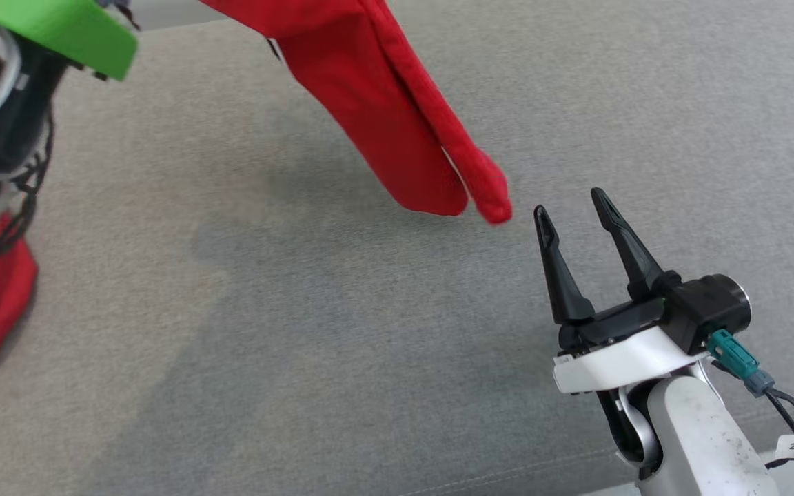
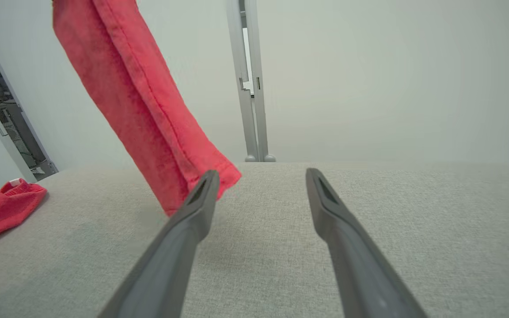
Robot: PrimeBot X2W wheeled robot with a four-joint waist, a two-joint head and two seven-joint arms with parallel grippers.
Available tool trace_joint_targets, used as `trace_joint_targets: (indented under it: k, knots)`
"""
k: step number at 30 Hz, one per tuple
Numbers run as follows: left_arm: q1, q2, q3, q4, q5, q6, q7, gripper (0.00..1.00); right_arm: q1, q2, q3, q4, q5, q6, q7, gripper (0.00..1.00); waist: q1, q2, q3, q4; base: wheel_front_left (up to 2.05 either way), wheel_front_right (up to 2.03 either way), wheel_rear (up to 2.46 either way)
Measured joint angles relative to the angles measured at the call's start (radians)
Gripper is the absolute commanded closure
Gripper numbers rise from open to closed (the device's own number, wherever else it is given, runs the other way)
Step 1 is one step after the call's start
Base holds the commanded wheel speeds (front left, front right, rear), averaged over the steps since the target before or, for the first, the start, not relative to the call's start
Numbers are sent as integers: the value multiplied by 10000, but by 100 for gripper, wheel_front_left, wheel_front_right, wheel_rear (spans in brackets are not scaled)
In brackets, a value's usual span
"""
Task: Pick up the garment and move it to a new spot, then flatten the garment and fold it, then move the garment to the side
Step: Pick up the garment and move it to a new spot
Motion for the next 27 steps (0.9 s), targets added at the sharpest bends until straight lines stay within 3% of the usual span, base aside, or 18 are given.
trace_joint_targets:
  k: [8, 18, 19, 20, 21, 24, 27]
  knots:
    - [677, -1120, -1252, 711, 654, 136, -362, 100, -309, -4, -230, -159, 380, 0, 0, 0, 0, 0, 485, -1141, 0, 0, 0]
    - [2747, -2441, -2895, 3331, 1885, 94, -2489, 100, -611, 2, -489, -272, 454, 0, 0, 0, 0, 0, 1688, -1660, 0, 0, 0]
    - [2907, -2623, -2941, 3578, 1900, 46, -2608, 76, -612, 4, -510, -270, 449, 0, 0, 0, 0, 0, 1774, -1683, 0, 0, 0]
    - [3056, -2821, -2959, 3795, 1916, 33, -2708, 5, -612, 6, -550, -270, 414, 0, 0, 0, 0, 0, 1845, -1697, 0, 0, 0]
    - [3162, -2999, -2951, 3931, 1948, 17, -2775, 0, -612, 2, -589, -268, 353, 0, 0, 0, 0, 0, 1886, -1688, 0, 0, 0]
    - [3391, -3450, -2746, 4010, 2086, -8, -2867, 0, -610, 8, -585, -228, 230, 0, 0, 0, 0, 0, 1888, -1596, 0, 0, 0]
    - [3892, -3684, -1787, 3072, 2428, 117, -2895, 0, -586, 15, -552, -140, 115, 2, 0, 0, 0, 0, 1734, -1504, 0, 0, 0]
